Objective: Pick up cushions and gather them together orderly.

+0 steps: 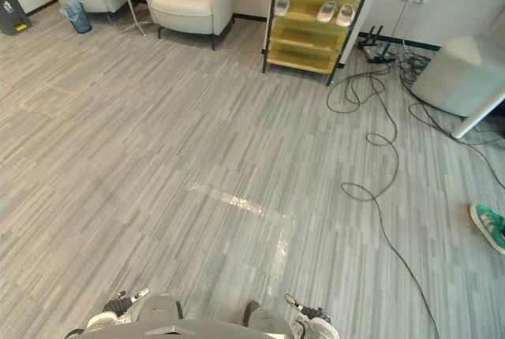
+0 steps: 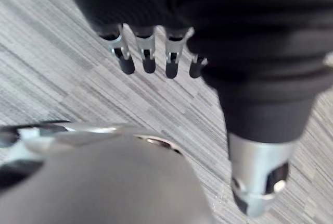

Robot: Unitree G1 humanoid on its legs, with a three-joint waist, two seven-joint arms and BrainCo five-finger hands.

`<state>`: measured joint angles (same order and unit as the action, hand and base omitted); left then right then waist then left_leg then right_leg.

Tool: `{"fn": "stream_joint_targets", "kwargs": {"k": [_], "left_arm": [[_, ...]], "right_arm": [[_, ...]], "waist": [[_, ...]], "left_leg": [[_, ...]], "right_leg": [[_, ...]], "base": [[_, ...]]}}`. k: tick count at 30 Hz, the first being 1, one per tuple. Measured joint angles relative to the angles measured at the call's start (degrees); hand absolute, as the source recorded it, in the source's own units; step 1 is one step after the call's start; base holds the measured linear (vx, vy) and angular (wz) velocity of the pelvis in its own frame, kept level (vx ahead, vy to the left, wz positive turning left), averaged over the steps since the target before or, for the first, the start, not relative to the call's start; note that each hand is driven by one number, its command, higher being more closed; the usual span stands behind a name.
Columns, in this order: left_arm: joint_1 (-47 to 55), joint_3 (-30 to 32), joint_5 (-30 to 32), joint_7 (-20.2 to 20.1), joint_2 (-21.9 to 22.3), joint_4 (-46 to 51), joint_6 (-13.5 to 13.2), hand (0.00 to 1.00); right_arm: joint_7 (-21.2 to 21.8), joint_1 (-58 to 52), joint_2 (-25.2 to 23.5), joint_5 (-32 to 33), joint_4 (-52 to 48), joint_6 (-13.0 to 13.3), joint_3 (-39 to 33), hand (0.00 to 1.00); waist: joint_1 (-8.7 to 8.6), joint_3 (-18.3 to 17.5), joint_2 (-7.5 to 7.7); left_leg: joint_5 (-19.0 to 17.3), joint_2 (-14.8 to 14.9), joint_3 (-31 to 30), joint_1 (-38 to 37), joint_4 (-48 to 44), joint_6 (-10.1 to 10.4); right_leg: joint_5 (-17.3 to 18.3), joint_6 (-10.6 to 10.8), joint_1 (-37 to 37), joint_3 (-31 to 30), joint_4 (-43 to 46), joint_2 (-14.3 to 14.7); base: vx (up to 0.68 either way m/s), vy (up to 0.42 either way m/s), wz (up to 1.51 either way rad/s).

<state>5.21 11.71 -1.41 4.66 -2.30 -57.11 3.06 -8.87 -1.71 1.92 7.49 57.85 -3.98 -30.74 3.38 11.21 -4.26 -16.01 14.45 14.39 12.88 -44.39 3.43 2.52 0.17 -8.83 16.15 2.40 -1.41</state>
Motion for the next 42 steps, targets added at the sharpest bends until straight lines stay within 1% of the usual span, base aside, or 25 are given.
{"fn": "stream_joint_targets", "kwargs": {"k": [1, 2, 4, 5, 8, 11, 14, 16, 18, 20, 21, 23, 24, 25, 27, 30, 31, 32, 33, 34, 36, 37, 39, 41, 42], "left_arm": [[0.04, -0.14, 0.05, 0.06, -0.05, 0.02, 0.01, 0.00], [0.09, -0.18, 0.34, 0.16, -0.04, 0.17, 0.07, 0.00], [0.53, -0.08, 0.50, 0.24, -0.32, 0.18, 0.09, 0.00], [0.41, -0.13, 0.55, 0.41, -1.49, 0.47, -0.05, 0.00], [-0.07, 0.14, 0.48, 0.70, -2.75, -0.11, 0.12, 0.00], [0.36, 0.57, 0.49, 0.95, -2.95, -1.14, 0.34, 0.00], [0.16, -2.15, 0.50, 0.96, -3.75, -2.41, 0.39, 0.00], [0.01, -5.28, 0.52, 0.96, -4.71, -2.62, 0.38, 0.00], [-0.11, -5.89, 0.49, 0.95, -4.91, -2.59, 0.24, 0.00], [-0.12, -6.24, 0.48, 0.94, -4.85, -2.42, 0.18, 0.00], [0.05, -6.23, 0.49, 0.94, -4.81, -2.46, 0.25, 0.00], [0.41, -6.18, 0.50, 0.87, -5.14, -2.43, 0.25, 0.00], [0.11, -5.80, 0.51, 0.83, -5.55, -2.95, 0.27, 0.00], [0.50, -5.76, 0.54, 0.75, -3.90, -3.16, 0.23, 0.00], [1.21, -4.56, 0.53, 0.72, -2.11, -3.04, 0.16, 0.00], [1.35, -4.33, 0.53, 0.42, -1.84, -2.92, 0.19, 0.00], [1.46, -4.65, 0.53, 0.28, -1.56, -3.08, 0.23, 0.00], [1.52, -5.32, 0.96, -0.10, -1.58, -2.65, 0.22, 0.00], [1.66, -5.37, 1.46, -0.37, -3.08, -2.29, 0.15, 0.00], [1.15, -5.72, 1.59, -0.19, -3.06, -2.09, 0.36, 0.00], [0.88, -5.41, 1.52, -0.13, -2.64, -1.22, 0.21, 0.00], [0.85, -5.70, 1.56, -0.09, -2.46, -1.08, 0.20, 0.00], [0.79, -7.35, 1.54, -0.09, -2.18, -0.87, 0.20, 0.00], [0.67, -7.66, 1.58, -0.10, -2.16, -0.82, 0.20, 0.00], [0.54, -7.75, 1.63, -0.09, -2.15, -0.82, 0.21, 0.00]], "right_arm": [[-0.03, 0.09, -0.30, -0.04, -0.16, 0.01, -0.31, 0.00], [-0.09, -0.41, -0.76, -0.01, -0.81, 0.05, -1.13, 0.00], [-0.09, -0.95, -1.08, -0.04, -0.80, 0.04, -0.63, 0.00], [-0.08, -0.93, -2.15, -0.03, -0.74, 0.04, 0.23, 0.00], [-0.05, -0.26, -3.77, -0.08, -0.69, 0.04, 0.34, 0.00], [0.04, -0.29, -4.05, -0.11, -0.65, 0.26, 0.33, 0.00], [0.12, -0.23, -3.20, -0.21, -0.52, 0.31, 0.26, 0.00], [0.11, -0.42, -2.63, -0.20, -0.28, 0.11, -0.09, 0.00], [0.15, -0.28, -2.50, -0.32, -0.05, 0.08, 1.02, 0.00], [0.17, 0.06, -2.38, -0.51, 0.02, 0.09, 1.01, 0.00], [0.19, 0.78, -2.04, -0.63, 0.57, 0.04, 0.97, 0.00], [0.19, 0.98, -1.95, -0.70, 1.69, 0.03, 1.03, 0.00], [0.44, 1.01, -1.60, -0.42, 2.10, -0.03, 0.58, 0.00], [0.46, 0.97, -0.43, -0.75, 2.13, 0.05, 0.18, 0.00], [0.75, 0.21, 0.54, -0.77, 2.10, 0.00, -1.34, 0.00], [0.76, -0.77, 0.65, -0.54, 2.01, 0.04, -1.31, 0.00], [0.75, -0.85, 1.21, -0.33, 1.93, 0.05, -1.33, 0.00], [0.65, -1.66, 1.53, -0.08, 1.39, 0.02, -0.82, 0.00], [0.66, -3.12, 0.79, -0.03, 1.73, 0.04, -0.35, 0.00], [0.64, -3.90, 0.79, 0.18, 1.82, -0.15, -1.02, 0.00], [0.15, -4.08, 0.87, 0.18, 1.53, -0.15, -0.95, 0.00], [-0.01, -4.15, 0.91, 0.17, 1.60, -0.14, -0.98, 0.00], [-0.01, -4.18, 1.11, 0.88, 1.64, -0.14, -1.62, 0.00], [-0.02, -4.02, 1.06, 1.19, 1.60, -0.12, -2.00, 0.00], [-0.02, -3.74, 0.95, 1.21, 1.54, -0.03, -2.41, 0.00]], "waist": [[0.07, 0.13, 0.21], [0.09, 0.31, 0.51], [1.08, 0.08, 1.83], [1.10, -0.38, 3.60], [1.70, -0.20, 6.53], [2.47, -1.00, 7.08], [1.36, -1.17, 5.93], [0.30, -1.02, 5.55], [-0.56, -1.18, 5.53], [-0.79, -1.18, 5.32], [-0.81, -1.14, 5.25], [-0.63, -1.35, 5.93], [-0.95, -0.82, 6.85], [-1.20, -0.60, 4.52], [-1.08, -1.19, 2.69], [-1.00, -1.78, 2.04], [-0.67, -2.98, -0.28], [-1.22, -3.29, 0.67], [-1.15, -3.15, 1.87], [-0.74, -2.70, 0.96], [0.21, -2.49, 1.88], [0.18, -2.13, 2.19], [-0.17, -2.25, 0.67], [-0.07, -2.19, 0.75], [-0.08, -2.25, 0.68]], "left_leg": [[0.35, -0.90, 0.18, 0.72, 5.15, -0.03], [4.76, -3.35, -0.82, 0.96, 20.76, 0.06], [14.62, -6.72, -1.98, -1.36, 26.63, -1.28], [13.02, -8.81, -1.44, -1.59, 27.18, -1.93], [7.59, -9.53, 0.01, -1.16, 21.68, -3.65], [4.69, -9.45, 2.93, -4.68, 21.39, -4.49], [3.45, -9.76, 6.41, -11.22, 25.37, -5.64], [3.40, -10.08, 7.56, -17.68, 28.41, -5.76], [3.41, -10.00, 7.70, -20.81, 30.65, -5.73], [3.43, -10.04, 7.66, -21.58, 31.56, -5.69], [3.64, -10.03, 7.66, -22.09, 31.94, -5.20], [4.06, -11.08, 7.31, -22.47, 32.88, -3.97], [3.74, -12.62, 5.58, -24.03, 33.85, -2.74], [3.98, -11.60, 4.20, -25.12, 35.25, -2.18], [2.32, -10.52, 3.75, -25.81, 36.37, -0.54], [-1.54, -7.38, 1.31, -25.12, 33.59, -0.05], [-2.04, -5.39, 1.29, -24.03, 32.72, -0.24], [-3.58, -3.17, 1.20, -22.50, 28.52, 0.14], [-4.18, -2.22, 0.63, -20.80, 21.19, 2.84], [-3.55, -0.33, -0.96, -16.78, 12.71, 2.55], [1.19, 0.33, -3.73, -9.17, -1.22, 0.08], [0.68, 0.19, -3.85, -8.50, -1.63, 0.60], [-1.07, -0.49, -3.57, -6.85, 2.16, 1.02], [-1.00, -2.17, -3.55, -6.57, 10.48, 1.04], [1.42, -3.93, -4.45, -6.88, 19.86, 1.30]], "right_leg": [[0.45, 0.70, -0.64, 0.05, -0.15, -0.73], [2.20, 3.23, -2.40, -0.07, -0.26, -2.51], [4.48, 4.68, -4.21, -1.90, -0.62, -4.35], [4.92, 3.84, -3.98, -2.93, -0.23, -6.24], [3.83, 4.20, -3.97, -5.80, 1.89, -7.96], [3.60, 4.44, -2.18, -8.49, 8.45, -9.37], [0.96, 6.22, 7.40, -9.03, 30.34, -12.34], [6.04, 5.09, 11.65, -2.12, 42.59, -14.73], [9.11, 3.97, 13.00, 4.75, 38.30, -13.62], [9.21, 3.36, 14.15, 6.97, 31.06, -12.00], [7.25, 2.71, 15.37, 7.58, 22.92, -10.14], [-0.73, 2.13, 15.96, 7.21, 11.85, -8.14], [-6.87, 1.66, 15.66, 5.75, 9.65, -7.98], [-7.00, 1.00, 14.85, 5.46, 10.02, -6.65], [-5.17, 1.03, 14.26, 4.88, 8.61, -4.93], [-3.16, 1.61, 12.31, 6.24, 5.12, -0.53], [-1.49, 0.93, 12.16, 6.74, 5.77, 0.26], [1.97, -2.21, 13.09, 6.66, 13.43, 0.72], [4.67, -0.37, 10.66, 6.01, 11.73, 0.46], [4.60, -0.43, 9.67, 5.87, 10.18, 1.48], [3.26, -1.05, 6.47, 4.21, 6.46, 1.69], [3.11, -1.10, 5.85, 3.50, 5.94, 1.62], [2.59, -1.17, 4.27, 2.26, 4.49, 1.22], [2.45, 0.08, 3.60, 0.53, 4.00, -0.03], [2.48, 1.62, 3.60, -0.79, 4.03, -1.02]], "base": [[0.45, 0.200, -0.10], [0.36, 0.218, -0.02], [0.41, 0.266, -0.11], [0.40, 0.225, -0.07], [0.35, 0.203, -0.07], [0.26, 0.145, -0.57], [0.37, 0.192, -0.53], [0.28, 0.089, -0.19], [0.19, 0.014, -0.01], [0.15, -0.053, 0.09], [0.19, -0.096, 0.03], [0.17, -0.123, 0.03], [0.16, -0.141, 0.04], [0.13, -0.156, 0.00], [0.05, -0.106, -0.17], [0.01, -0.150, -0.18], [0.07, -0.126, -0.10], [0.18, -0.084, 0.14], [0.24, -0.101, 0.13], [0.19, -0.092, 0.00], [0.18, -0.081, -0.31], [0.20, -0.022, -0.36], [0.19, 0.079, -0.37], [0.19, 0.145, -0.55], [0.17, 0.198, -0.54]]}}
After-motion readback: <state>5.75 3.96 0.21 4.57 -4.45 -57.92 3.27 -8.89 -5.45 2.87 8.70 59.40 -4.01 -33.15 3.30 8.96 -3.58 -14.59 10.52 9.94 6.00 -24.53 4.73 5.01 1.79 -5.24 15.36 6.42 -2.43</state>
